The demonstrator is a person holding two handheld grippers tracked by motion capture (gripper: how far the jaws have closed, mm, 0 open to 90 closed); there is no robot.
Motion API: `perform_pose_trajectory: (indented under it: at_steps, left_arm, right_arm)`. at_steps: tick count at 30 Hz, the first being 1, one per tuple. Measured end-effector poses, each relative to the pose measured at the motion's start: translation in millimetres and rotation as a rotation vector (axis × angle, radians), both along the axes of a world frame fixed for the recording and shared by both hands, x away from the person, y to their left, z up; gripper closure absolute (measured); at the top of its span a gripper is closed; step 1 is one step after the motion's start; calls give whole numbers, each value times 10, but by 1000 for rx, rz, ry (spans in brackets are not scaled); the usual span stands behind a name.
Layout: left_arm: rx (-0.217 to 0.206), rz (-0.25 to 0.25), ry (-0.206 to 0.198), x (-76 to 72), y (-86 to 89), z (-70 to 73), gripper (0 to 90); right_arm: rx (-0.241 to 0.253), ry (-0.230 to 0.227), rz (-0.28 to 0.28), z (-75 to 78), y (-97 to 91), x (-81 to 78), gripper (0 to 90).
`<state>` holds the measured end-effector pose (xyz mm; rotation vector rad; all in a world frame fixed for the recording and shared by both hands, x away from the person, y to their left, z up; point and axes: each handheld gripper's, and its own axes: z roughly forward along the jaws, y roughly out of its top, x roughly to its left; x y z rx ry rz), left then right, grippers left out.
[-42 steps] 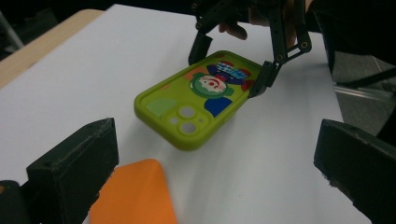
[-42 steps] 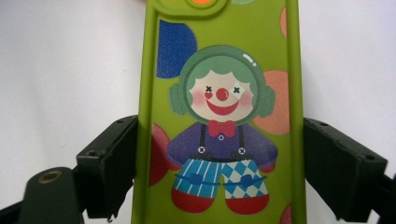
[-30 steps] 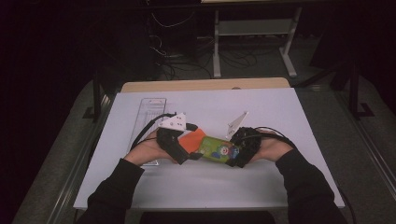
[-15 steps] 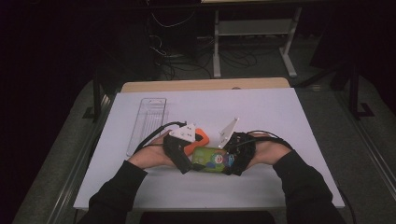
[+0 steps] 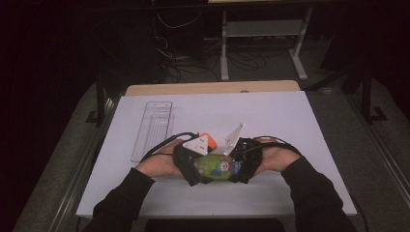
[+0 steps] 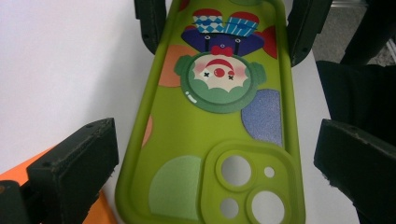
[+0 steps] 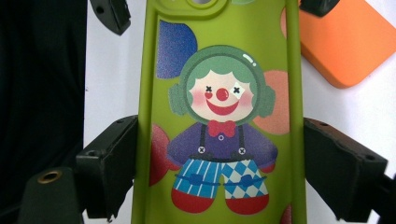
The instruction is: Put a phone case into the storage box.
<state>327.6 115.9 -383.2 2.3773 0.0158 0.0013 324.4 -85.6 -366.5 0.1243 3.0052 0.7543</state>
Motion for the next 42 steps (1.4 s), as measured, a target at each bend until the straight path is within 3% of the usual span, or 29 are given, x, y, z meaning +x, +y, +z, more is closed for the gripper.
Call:
perform_pose_trajectory:
  at_steps: [11, 25, 31, 40, 42]
  left_arm:
    - [36, -9, 11, -20, -41, -61, 41]
    - [41, -18, 11, -16, -48, -80, 124]
    - [39, -20, 43, -21, -46, -98, 136]
    - [48, -19, 42, -44, -46, -81, 149]
    - [48, -17, 45, -43, -38, -80, 150]
  right_arm:
    - [15, -6, 20, 35, 16, -22, 154]
    - [6, -5, 30, 22, 19, -25, 153]
    - [1, 10, 33, 14, 23, -36, 152]
    - [6, 32, 40, -16, 22, -34, 144]
    - [27, 42, 32, -5, -3, -24, 130]
